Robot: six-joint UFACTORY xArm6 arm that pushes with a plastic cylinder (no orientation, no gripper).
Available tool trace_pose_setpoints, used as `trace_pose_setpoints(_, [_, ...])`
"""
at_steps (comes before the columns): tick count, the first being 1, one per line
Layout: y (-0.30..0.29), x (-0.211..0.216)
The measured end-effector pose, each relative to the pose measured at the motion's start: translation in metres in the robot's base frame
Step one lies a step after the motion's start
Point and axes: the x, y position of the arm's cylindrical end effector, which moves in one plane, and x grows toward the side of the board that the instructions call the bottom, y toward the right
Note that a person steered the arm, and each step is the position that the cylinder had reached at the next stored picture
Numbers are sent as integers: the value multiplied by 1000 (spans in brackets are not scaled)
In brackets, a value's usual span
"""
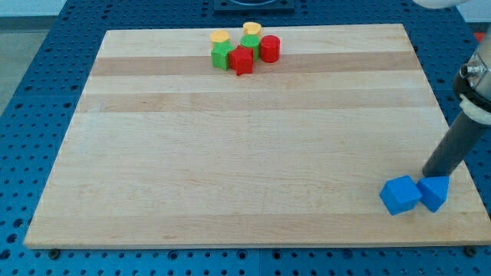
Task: Point your arm at the blue cube
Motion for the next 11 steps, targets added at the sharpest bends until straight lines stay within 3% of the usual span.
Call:
trace_pose_setpoints(5, [-9,-14])
trace_pose_setpoints(8, [-157,-14])
trace_pose_setpoints(11, [-126,58])
